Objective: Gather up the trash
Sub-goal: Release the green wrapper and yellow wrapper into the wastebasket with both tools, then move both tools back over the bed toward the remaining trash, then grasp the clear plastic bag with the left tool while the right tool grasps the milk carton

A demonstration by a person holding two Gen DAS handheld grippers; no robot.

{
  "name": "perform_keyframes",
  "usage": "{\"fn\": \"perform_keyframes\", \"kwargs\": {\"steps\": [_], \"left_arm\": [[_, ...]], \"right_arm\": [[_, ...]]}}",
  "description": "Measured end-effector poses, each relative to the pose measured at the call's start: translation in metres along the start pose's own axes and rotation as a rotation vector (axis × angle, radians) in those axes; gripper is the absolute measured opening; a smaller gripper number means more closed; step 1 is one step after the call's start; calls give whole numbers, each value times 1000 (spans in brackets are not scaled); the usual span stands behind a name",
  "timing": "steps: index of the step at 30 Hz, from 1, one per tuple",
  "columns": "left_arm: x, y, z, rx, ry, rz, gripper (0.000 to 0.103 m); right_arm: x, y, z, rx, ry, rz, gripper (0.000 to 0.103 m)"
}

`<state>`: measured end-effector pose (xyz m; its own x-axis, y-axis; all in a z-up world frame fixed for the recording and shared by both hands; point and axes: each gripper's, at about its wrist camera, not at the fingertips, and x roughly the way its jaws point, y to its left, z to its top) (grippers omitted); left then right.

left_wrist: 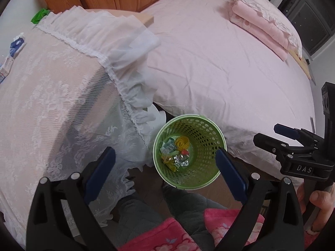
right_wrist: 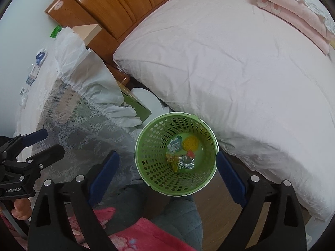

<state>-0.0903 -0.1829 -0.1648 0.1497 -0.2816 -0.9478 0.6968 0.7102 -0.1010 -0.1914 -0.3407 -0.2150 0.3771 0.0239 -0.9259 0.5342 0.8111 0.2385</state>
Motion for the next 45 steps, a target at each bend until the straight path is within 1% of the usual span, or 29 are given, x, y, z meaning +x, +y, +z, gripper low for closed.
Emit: {"fn": "perform_keyframes", "kwargs": {"steps": [1, 4, 6, 7, 11, 14, 17, 19, 22, 25, 27, 30, 32, 36, 38, 40, 43, 44, 45], "left_arm": [[-8, 6, 2, -14, -30, 10, 92], [-37, 30, 6, -66, -117, 47, 92], [-56, 50, 7, -103, -165, 87, 95], [-65, 60, 8, -122, -189, 112, 95], [-95, 101, 2, -191, -256, 195, 95], [-111, 133, -6, -259, -284, 226, 95], [-120, 162, -13, -329, -296, 252, 95], [-125, 180, -16, -376, -307, 275, 95], [-132, 211, -19, -446, -326, 332, 95], [-135, 252, -19, -516, -318, 372, 95], [-136, 283, -19, -562, -314, 403, 95], [-131, 330, -13, -614, -311, 473, 95], [-122, 364, -4, -649, -290, 511, 95], [-94, 434, 19, -726, -252, 503, 95], [-76, 463, 30, -750, -233, 508, 95], [-57, 488, 40, -762, -208, 515, 95], [-31, 517, 50, -775, -176, 516, 95], [-24, 525, 53, -779, -165, 508, 91], [-17, 531, 54, -785, -155, 496, 84]], "right_arm": [[-3, 6, 4, -13, -13, 1, 93], [-25, 37, 22, -93, -91, 16, 93], [-36, 55, 31, -136, -137, 32, 96], [-45, 70, 38, -168, -171, 49, 99], [-60, 112, 57, -254, -233, 107, 100], [-63, 147, 70, -312, -250, 149, 100], [-65, 175, 79, -355, -250, 173, 100], [-66, 192, 83, -387, -245, 189, 100], [-61, 220, 87, -427, -231, 209, 100], [-52, 250, 92, -460, -212, 237, 100], [-44, 266, 95, -475, -201, 252, 100], [-31, 298, 103, -499, -181, 273, 100], [-22, 319, 108, -517, -166, 275, 100], [6, 369, 119, -557, -126, 273, 100], [19, 387, 123, -566, -110, 270, 100], [35, 406, 127, -569, -89, 267, 100], [49, 423, 130, -572, -69, 274, 100], [53, 427, 131, -575, -63, 274, 100], [59, 433, 131, -581, -55, 275, 100]]}}
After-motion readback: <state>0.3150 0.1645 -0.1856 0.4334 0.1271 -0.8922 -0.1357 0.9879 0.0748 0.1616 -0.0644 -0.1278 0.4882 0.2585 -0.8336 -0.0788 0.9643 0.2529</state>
